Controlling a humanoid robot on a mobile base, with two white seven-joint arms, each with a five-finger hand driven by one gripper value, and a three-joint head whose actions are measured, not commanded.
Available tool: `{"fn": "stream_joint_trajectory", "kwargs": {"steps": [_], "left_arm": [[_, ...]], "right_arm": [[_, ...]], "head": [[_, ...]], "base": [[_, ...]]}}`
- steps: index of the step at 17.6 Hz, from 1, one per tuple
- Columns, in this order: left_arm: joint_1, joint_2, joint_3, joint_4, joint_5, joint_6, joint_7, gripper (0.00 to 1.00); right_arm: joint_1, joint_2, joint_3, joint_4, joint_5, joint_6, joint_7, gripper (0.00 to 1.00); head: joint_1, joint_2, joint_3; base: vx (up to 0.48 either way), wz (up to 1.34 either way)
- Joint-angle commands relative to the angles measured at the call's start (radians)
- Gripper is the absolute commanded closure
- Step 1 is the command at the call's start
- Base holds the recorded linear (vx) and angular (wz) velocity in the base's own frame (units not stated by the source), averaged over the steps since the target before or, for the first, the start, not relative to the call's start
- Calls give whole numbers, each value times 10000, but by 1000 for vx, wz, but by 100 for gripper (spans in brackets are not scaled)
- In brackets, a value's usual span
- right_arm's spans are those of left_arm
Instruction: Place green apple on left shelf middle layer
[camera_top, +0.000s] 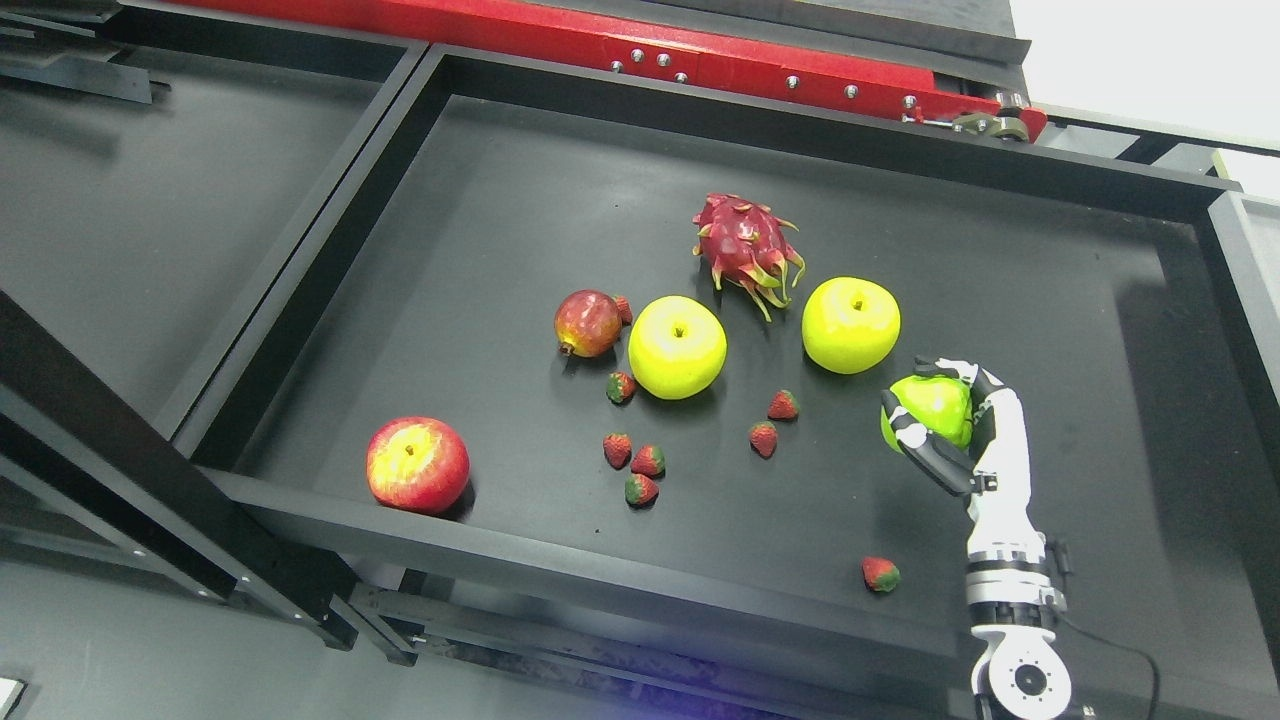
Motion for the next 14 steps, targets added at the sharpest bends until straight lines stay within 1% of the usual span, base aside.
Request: {"fn": "stream_joint_trajectory", "kwargs": {"steps": [1,2,4,7,10,11,13,14], "left_arm": [[-215,175,0,0,-1,5,-7,0],[-215,175,0,0,-1,5,-7,0],[-215,175,0,0,14,5,-7,0],[-215,175,0,0,-1,5,-7,0],[-215,175,0,0,14,5,-7,0],[-215,175,0,0,-1,5,-7,0],[-215,175,0,0,-1,5,-7,0],[-215,175,0,0,-1,5,-7,0]], "right_arm": [[-408,111,-47,624,89,744,233,7],[-469,96,106,655,89,775,264,0],[-561,126,321,671,89,776,310,0],[-577,295,307,686,89,761,325,0],[-745,295,627,702,58,348,295,0],[-700,326,781,702,73,377,295,0],[-669,478,736,702,89,1017,295,0],[-684,692,736,702,74,1386,295,0]], "head": [[0,0,0],[0,0,0],[0,0,0],[0,0,0],[0,0,0],[0,0,0],[0,0,0],[0,0,0]], "base": [[0,0],[0,0],[0,0],[0,0],[0,0],[0,0],[0,0],[0,0]]}}
